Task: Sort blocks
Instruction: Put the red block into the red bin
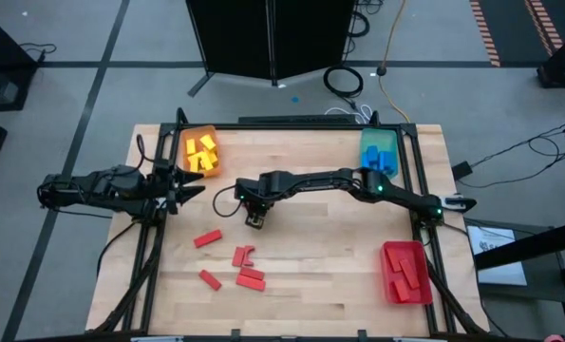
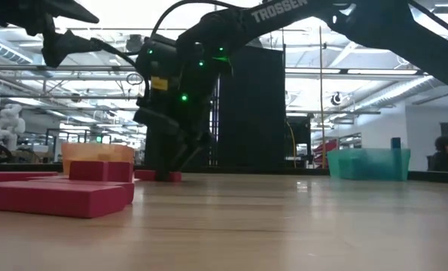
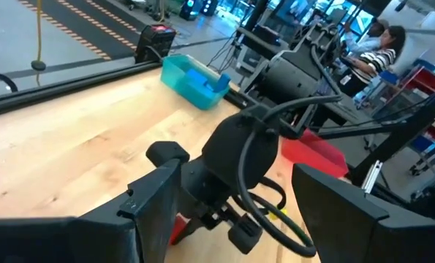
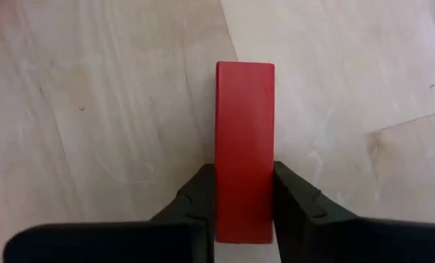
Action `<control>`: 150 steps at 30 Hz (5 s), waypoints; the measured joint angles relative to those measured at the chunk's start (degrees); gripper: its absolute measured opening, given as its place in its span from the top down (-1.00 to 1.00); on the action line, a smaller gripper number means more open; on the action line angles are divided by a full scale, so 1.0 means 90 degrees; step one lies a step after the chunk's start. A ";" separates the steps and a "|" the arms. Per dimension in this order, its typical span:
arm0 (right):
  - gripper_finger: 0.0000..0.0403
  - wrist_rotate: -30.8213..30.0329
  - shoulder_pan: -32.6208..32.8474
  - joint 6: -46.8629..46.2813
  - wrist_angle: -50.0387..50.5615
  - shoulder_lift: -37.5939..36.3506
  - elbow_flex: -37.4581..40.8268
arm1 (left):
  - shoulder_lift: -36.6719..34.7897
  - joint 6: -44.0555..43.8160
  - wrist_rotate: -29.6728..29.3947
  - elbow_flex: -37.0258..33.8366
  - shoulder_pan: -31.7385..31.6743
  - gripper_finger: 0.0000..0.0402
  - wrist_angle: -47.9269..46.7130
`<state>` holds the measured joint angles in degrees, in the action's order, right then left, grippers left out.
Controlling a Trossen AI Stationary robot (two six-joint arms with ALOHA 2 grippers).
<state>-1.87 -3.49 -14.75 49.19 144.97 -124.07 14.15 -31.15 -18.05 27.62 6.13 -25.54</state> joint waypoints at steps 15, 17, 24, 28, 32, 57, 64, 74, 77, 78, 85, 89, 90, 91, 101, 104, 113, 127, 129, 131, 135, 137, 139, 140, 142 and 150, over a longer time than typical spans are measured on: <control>0.70 0.0263 0.0204 -0.0241 0.1773 -0.0819 -0.0452 | 0.0000 -0.0008 -0.0021 0.0000 0.0001 -0.29 -0.0118; 0.70 0.0242 0.0335 -0.0215 0.2143 -0.1206 -0.0470 | 0.0000 -0.0006 -0.0021 0.0000 0.0000 -0.29 -0.0122; 0.70 -0.0061 0.1149 -0.0592 0.3694 -0.2541 -0.0473 | 0.0000 -0.0001 -0.0021 0.0000 0.0000 -0.29 -0.0133; 0.70 -0.0624 0.1816 -0.1444 0.4576 -0.3163 -0.0398 | 0.0000 -0.0001 -0.0023 0.0000 0.0000 -0.29 -0.0129; 0.70 -0.0635 0.2567 -0.2546 0.4415 -0.3859 0.0179 | 0.0000 -0.0001 -0.0023 0.0002 0.0000 -0.29 -0.0063; 0.70 0.0853 0.7095 -1.1749 0.4067 -0.6120 0.5047 | 0.0005 0.0001 -0.0883 0.0002 0.0002 -0.29 -0.0059; 0.70 0.0884 0.7099 -1.1777 0.2783 -0.6118 0.6074 | 0.0005 -0.0003 -0.0883 0.0002 0.0000 -0.29 -0.0056; 0.62 0.0917 0.7051 -1.1785 0.2145 -0.6111 0.7095 | 0.0005 -0.0015 -0.0883 0.0002 0.0001 -0.29 -0.0056; 0.35 0.0915 0.7048 -1.1787 0.2121 -0.6110 0.7108 | 0.0005 -0.0028 -0.0883 0.0002 0.0001 -0.29 -0.0056; 0.26 0.0913 0.7048 -1.1785 0.2097 -0.6110 0.7108 | 0.0005 -0.0028 -0.0883 0.0002 0.0000 -0.29 -0.0056; -0.09 0.0874 0.7048 -1.1785 0.2068 -0.6110 0.6860 | 0.0005 -0.0020 -0.0884 0.0002 0.0001 -0.29 -0.0056; -0.12 0.0865 0.6914 -1.1934 0.2079 -0.6185 0.6459 | 0.0005 -0.0003 -0.0885 0.0002 0.0002 -0.29 -0.0059; -0.12 0.0863 0.6829 -1.1955 0.2083 -0.6234 0.6315 | 0.0005 -0.0003 -0.0885 0.0002 0.0002 -0.29 -0.0059; -0.12 0.0834 0.6734 -1.1920 0.2082 -0.6282 0.6169 | 0.0005 -0.0005 -0.0885 0.0002 0.0002 -0.29 -0.0059; -0.12 -0.1549 0.5444 -1.0535 0.2551 -0.6402 0.4464 | 0.0003 -0.0063 -0.0888 0.0002 0.0001 -0.29 -0.0058; -0.12 -0.2669 0.4851 -0.9767 0.2394 -0.6402 0.4282 | 0.0002 -0.0137 -0.0888 0.0002 0.0001 -0.29 -0.0065; -0.11 -0.2576 0.2652 -0.5841 -0.0935 -0.6132 0.4279 | 0.0002 -0.0166 -0.0883 0.0002 0.0002 -0.29 -0.0108; -0.13 -0.0439 0.1491 -0.2782 -0.4304 -0.4239 0.4196 | 0.0002 -0.0174 -0.0850 0.0002 0.0001 -0.29 -0.0295; -0.16 -0.0222 0.1494 -0.2424 -0.4315 -0.3888 0.3939 | 0.0005 -0.0237 -0.0830 0.0002 0.0000 -0.29 -0.0364; -0.20 -0.0145 0.1528 -0.2013 -0.4308 -0.3526 0.3588 | 0.0002 -0.0329 -0.0830 0.0001 0.0001 -0.29 -0.0495; -0.31 -0.0102 0.1540 -0.1055 -0.3689 -0.2763 0.2635 | 0.0002 -0.0339 -0.0809 0.0002 0.0002 -0.29 -0.0571; -0.36 -0.0106 0.1535 -0.0752 -0.3085 -0.2400 0.2133 | 0.0001 -0.0339 -0.0808 0.0002 0.0002 -0.29 -0.0580; -0.41 -0.0111 0.1535 -0.0409 -0.2462 -0.2065 0.1644 | 0.0002 -0.0337 -0.0808 0.0002 0.0002 -0.29 -0.0584; -0.44 -0.0109 0.1535 -0.0183 -0.2141 -0.1938 0.1424 | 0.0002 -0.0337 -0.0808 0.0002 0.0001 -0.29 -0.0584; -0.48 -0.0122 0.1553 0.0241 -0.1564 -0.1669 0.1036 | 0.0000 -0.0336 -0.0808 0.0002 0.0000 -0.29 -0.0632; -0.53 -0.0132 0.1584 0.0716 -0.1051 -0.0960 0.0385 | 0.0000 -0.0339 -0.0808 0.0002 0.0002 -0.29 -0.0797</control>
<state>-3.06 10.77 -8.31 39.73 136.33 -120.61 14.15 -34.20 -25.32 27.64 6.15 -32.71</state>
